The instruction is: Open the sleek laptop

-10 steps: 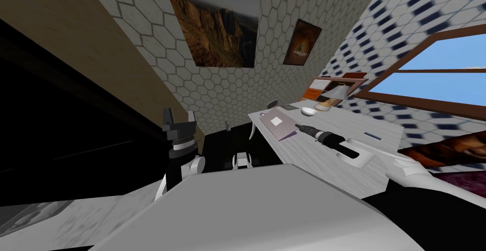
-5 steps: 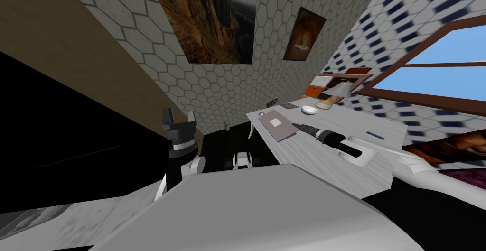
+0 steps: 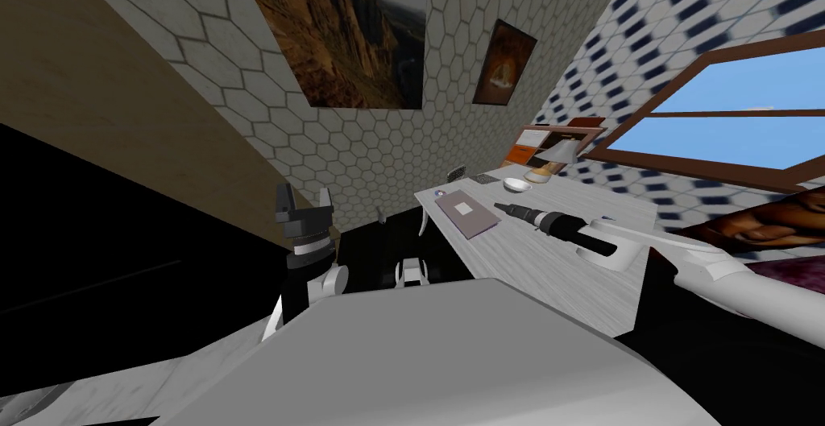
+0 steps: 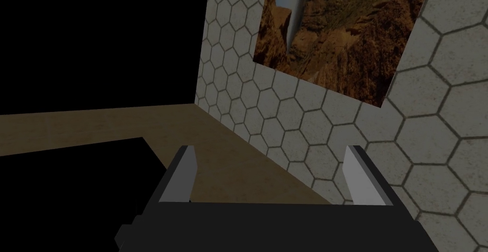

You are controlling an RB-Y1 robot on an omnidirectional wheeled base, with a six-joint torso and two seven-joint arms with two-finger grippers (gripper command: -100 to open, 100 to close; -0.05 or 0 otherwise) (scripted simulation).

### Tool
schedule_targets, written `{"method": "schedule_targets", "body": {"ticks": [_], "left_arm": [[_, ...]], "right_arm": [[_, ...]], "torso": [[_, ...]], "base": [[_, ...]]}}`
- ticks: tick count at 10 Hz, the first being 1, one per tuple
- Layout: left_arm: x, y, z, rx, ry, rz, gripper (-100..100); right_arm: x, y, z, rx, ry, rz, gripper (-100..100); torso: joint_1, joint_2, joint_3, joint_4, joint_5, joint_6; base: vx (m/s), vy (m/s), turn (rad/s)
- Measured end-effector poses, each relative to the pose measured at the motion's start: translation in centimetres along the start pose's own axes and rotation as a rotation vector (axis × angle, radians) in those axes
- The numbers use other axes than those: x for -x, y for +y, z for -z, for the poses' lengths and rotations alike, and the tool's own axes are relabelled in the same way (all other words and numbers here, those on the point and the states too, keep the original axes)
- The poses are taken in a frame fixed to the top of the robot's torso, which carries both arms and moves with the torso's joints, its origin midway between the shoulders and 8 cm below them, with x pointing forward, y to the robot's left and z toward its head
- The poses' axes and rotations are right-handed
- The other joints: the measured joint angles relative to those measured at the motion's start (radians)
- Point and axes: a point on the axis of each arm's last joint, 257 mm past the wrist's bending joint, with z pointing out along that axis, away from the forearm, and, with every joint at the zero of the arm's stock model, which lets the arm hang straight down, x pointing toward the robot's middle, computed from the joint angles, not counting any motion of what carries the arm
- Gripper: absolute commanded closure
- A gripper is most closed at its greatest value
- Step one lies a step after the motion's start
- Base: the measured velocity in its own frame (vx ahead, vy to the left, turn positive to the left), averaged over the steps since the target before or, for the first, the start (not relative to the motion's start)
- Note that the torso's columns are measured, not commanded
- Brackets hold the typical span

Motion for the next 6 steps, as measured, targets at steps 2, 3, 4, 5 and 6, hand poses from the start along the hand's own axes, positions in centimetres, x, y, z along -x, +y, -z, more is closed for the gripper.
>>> {"method": "schedule_targets", "body": {"ticks": [2,3,4,5,6], "left_arm": [[0.0,0.0,0.0,0.0,0.0,0.0,0],[0.0,0.0,0.0,0.0,0.0,0.0,0],[0.0,0.0,0.0,0.0,0.0,0.0,0],[0.0,0.0,0.0,0.0,0.0,0.0,0],[0.0,0.0,0.0,0.0,0.0,0.0,0]], "right_arm": [[0.06,0.05,-0.01,0.0,0.0,-0.001,0],[0.06,0.05,-0.01,0.0,0.0,-0.001,0],[0.06,0.05,-0.01,0.0,0.0,-0.001,0],[0.06,0.05,-0.01,0.0,0.0,-0.001,0],[0.06,0.05,-0.01,0.0,0.0,-0.001,0]], "torso": [[0.001,0.001,0.0,0.0,0.0,0.0],[0.001,0.001,0.0,0.0,0.0,0.0],[0.001,0.001,0.0,0.0,0.0,0.0],[0.001,0.0,0.0,0.0,0.0,0.0],[0.001,0.0,0.0,0.0,0.0,0.0]], "base": [[0.0,0.0,0.0],[0.0,0.0,0.0],[0.0,0.0,0.0],[0.0,0.0,0.0],[0.0,0.0,0.0]]}}
